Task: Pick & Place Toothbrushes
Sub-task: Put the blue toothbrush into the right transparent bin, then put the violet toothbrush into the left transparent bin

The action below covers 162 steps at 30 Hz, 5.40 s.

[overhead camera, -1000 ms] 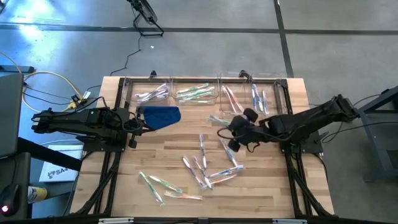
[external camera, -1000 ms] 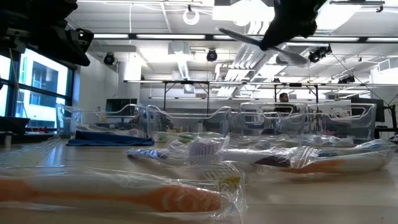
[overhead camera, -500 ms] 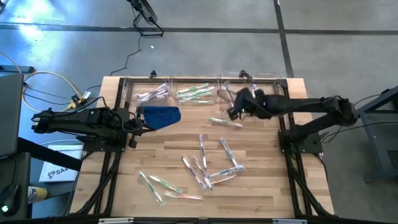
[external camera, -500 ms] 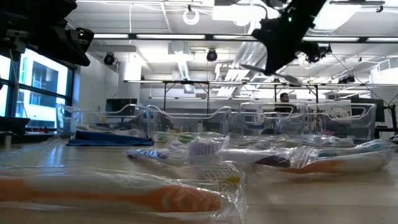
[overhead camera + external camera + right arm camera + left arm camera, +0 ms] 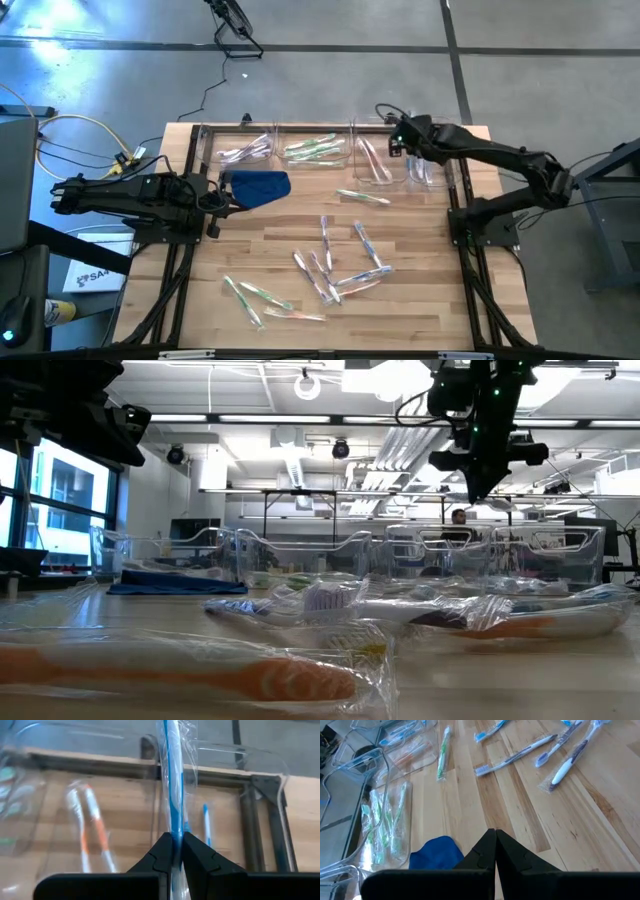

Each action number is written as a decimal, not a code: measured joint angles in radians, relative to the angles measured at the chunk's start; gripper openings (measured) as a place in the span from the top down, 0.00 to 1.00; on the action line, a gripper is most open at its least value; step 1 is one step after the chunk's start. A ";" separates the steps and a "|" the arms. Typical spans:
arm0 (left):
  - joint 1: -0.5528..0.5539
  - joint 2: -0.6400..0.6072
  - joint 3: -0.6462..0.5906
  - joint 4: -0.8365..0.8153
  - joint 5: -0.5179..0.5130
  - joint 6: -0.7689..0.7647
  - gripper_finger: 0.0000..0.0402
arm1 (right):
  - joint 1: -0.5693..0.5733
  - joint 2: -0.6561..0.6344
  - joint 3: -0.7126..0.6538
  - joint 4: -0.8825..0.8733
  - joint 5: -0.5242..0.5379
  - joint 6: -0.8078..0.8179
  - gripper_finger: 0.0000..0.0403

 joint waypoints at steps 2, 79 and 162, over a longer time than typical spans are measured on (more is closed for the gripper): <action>0.000 0.000 0.000 0.000 0.000 0.000 1.00 | -0.027 0.009 0.000 0.001 -0.006 0.015 0.94; 0.000 0.000 0.000 0.000 -0.003 0.000 1.00 | 0.394 0.052 0.000 0.143 -0.483 -0.373 1.00; 0.000 0.000 0.000 0.055 -0.110 0.008 1.00 | 0.671 -0.615 -0.702 1.287 -0.364 -0.763 1.00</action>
